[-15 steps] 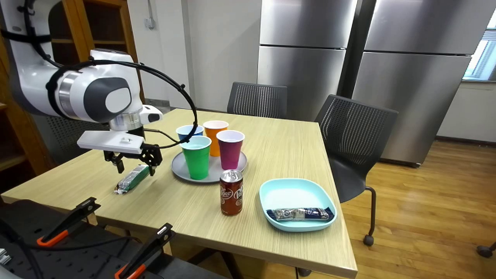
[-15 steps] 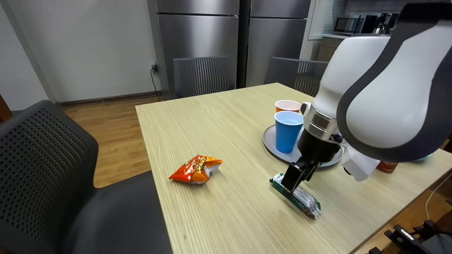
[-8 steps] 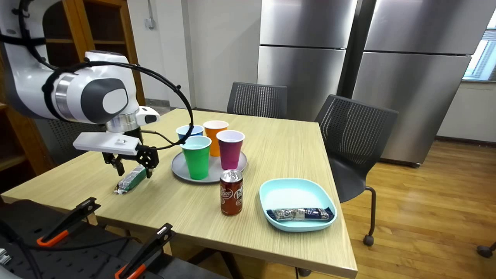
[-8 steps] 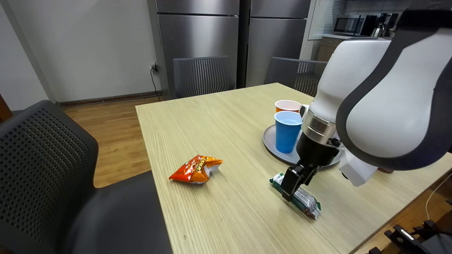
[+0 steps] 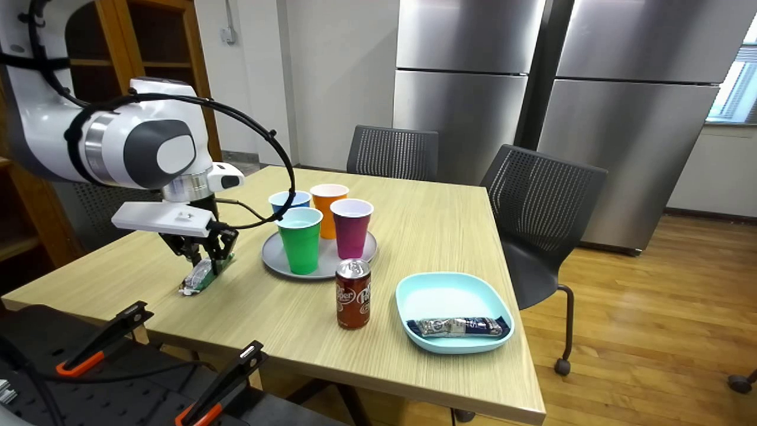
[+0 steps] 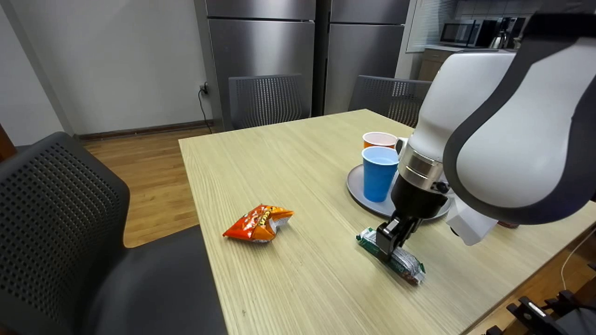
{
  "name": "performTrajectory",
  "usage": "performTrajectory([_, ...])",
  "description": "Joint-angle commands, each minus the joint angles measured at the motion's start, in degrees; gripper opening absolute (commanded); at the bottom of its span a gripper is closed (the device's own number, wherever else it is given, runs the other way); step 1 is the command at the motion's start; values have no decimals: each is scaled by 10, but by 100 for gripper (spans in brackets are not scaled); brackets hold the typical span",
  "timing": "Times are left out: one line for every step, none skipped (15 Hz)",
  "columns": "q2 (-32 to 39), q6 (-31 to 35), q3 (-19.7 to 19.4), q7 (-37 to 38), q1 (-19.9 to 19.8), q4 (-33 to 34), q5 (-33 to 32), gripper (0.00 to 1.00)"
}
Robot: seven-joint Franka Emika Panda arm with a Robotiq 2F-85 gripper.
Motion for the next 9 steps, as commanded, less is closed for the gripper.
performTrajectory([-35, -9, -2, 17, 4, -20, -19, 10])
performTrajectory([-51, -18, 6, 15, -5, -28, -22, 10])
performTrajectory([-66, -23, 11, 14, -11, -34, -24, 9])
performTrajectory([-81, -31, 16, 12, -16, -41, -27, 9])
performTrajectory([-99, -42, 23, 12, -23, -47, -29, 9])
performTrajectory([-115, -50, 29, 12, -28, -52, -30, 9])
performTrajectory([-135, -62, 43, 11, -41, -56, -30, 9])
performTrajectory([-155, -71, 63, 10, -60, -61, -27, 9])
performTrajectory([-169, -80, 86, 7, -80, -62, -19, 9])
